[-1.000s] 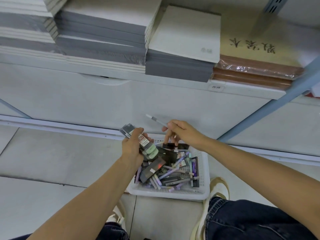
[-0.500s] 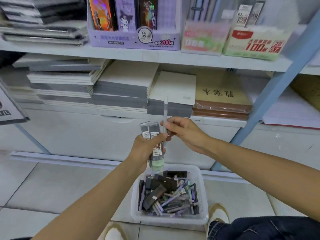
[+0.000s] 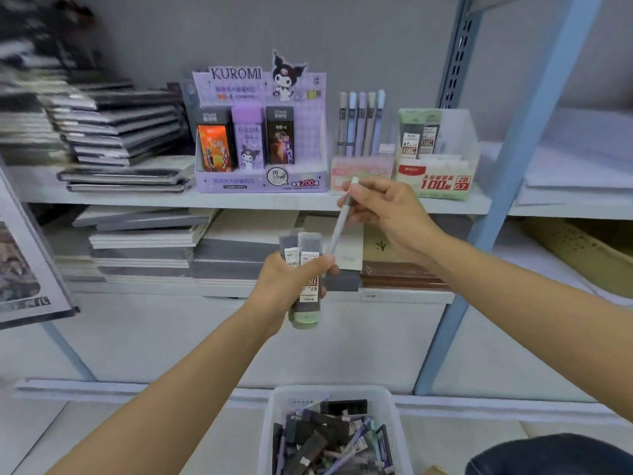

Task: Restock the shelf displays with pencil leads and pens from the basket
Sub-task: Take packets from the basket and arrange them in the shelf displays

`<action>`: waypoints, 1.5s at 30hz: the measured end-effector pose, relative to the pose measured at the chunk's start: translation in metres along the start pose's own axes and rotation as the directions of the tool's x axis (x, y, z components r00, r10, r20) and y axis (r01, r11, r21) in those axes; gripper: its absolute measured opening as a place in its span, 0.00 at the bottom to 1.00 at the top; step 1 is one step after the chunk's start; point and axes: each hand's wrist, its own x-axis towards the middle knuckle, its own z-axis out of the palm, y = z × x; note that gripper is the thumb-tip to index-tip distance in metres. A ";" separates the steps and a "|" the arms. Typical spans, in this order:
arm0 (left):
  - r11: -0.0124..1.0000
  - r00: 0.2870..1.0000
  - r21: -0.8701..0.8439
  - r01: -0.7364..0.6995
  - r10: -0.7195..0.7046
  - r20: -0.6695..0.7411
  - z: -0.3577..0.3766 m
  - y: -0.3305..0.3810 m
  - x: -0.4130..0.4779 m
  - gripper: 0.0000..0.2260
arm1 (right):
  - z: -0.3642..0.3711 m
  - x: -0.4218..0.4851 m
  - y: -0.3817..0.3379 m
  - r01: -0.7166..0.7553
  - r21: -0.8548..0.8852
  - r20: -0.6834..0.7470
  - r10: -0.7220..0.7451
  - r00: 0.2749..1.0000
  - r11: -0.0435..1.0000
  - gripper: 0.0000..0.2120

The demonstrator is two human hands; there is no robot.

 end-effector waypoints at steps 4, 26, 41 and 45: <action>0.998 0.996 -0.021 -0.057 0.055 -0.076 -0.003 0.039 0.016 0.06 | -0.027 0.029 -0.066 0.214 -0.036 -0.091 -0.217 0.972 0.976 0.07; 0.992 1.000 -0.122 -0.018 0.018 0.001 0.004 0.094 0.068 0.10 | -0.077 0.132 -0.081 0.110 -0.659 -0.069 -0.206 0.976 0.744 0.05; 0.986 0.998 -0.162 0.042 -0.033 0.057 0.003 0.092 0.074 0.13 | -0.070 0.145 -0.090 0.098 -0.785 -0.093 -0.273 0.957 0.612 0.04; 0.985 0.997 -0.166 0.049 -0.039 0.064 0.004 0.090 0.074 0.10 | -0.068 0.148 -0.088 0.074 -0.790 -0.124 -0.276 0.953 0.608 0.07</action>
